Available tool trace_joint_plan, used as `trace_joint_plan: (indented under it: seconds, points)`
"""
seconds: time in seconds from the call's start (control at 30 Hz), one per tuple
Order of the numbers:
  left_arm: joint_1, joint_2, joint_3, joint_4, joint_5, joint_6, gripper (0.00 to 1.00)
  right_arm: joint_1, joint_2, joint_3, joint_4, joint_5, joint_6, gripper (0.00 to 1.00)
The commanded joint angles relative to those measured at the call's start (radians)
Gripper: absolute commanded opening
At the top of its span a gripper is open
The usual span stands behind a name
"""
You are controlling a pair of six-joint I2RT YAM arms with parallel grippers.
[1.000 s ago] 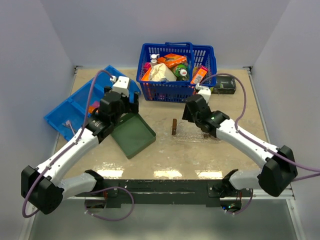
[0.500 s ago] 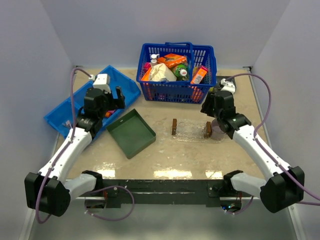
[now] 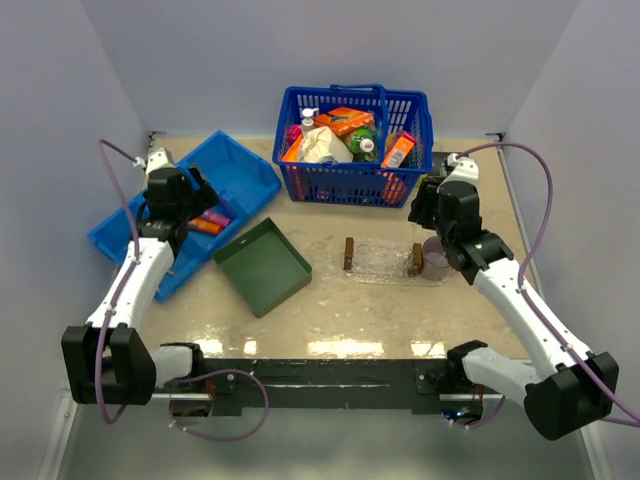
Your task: Prepare toiletry sets of a toothbrush and toothpaste on the tray
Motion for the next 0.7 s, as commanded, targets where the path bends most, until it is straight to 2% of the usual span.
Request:
trace_joint_plan:
  seconds: [0.0, 0.03, 0.07, 0.27, 0.3, 0.33, 0.37, 0.4, 0.43, 0.53, 0.67]
  points:
    - [0.006, 0.046, 0.068, 0.057, -0.128, -0.154, 0.84, -0.004, -0.03, 0.01, 0.054, -0.01, -0.042, 0.57]
    - [0.006, 0.076, 0.073, 0.063, -0.143, -0.163, 0.8, -0.004, -0.034, 0.004, 0.065, -0.013, -0.043, 0.57]
    - [0.004, 0.097, 0.08, 0.077, -0.162, -0.163, 0.71, -0.002, -0.037, -0.003, 0.07, -0.019, -0.043, 0.57]
    - [-0.005, 0.218, 0.129, 0.054, -0.252, -0.255, 0.53, -0.002, -0.077, -0.027, 0.085, -0.031, -0.047, 0.57]
    - [-0.011, 0.229, 0.134, 0.051, -0.281, -0.276, 0.45, -0.002, -0.08, -0.03, 0.085, -0.03, -0.047, 0.57]
    - [-0.019, 0.253, 0.14, 0.034, -0.31, -0.298, 0.43, -0.004, -0.094, -0.032, 0.088, -0.027, -0.047, 0.57]
    - [-0.035, 0.267, 0.148, 0.022, -0.359, -0.313, 0.35, -0.004, -0.099, -0.035, 0.089, -0.023, -0.047, 0.57]
    - [-0.039, 0.281, 0.164, 0.007, -0.376, -0.331, 0.33, -0.002, -0.103, -0.038, 0.091, -0.022, -0.047, 0.57]
    - [-0.042, 0.313, 0.175, -0.009, -0.39, -0.36, 0.27, -0.004, -0.113, -0.039, 0.093, -0.022, -0.047, 0.57]
    - [-0.043, 0.368, 0.197, -0.016, -0.376, -0.405, 0.27, -0.004, -0.125, -0.041, 0.091, -0.022, -0.048, 0.57]
    - [-0.043, 0.417, 0.214, -0.026, -0.378, -0.444, 0.33, -0.002, -0.134, -0.042, 0.091, -0.019, -0.047, 0.57]
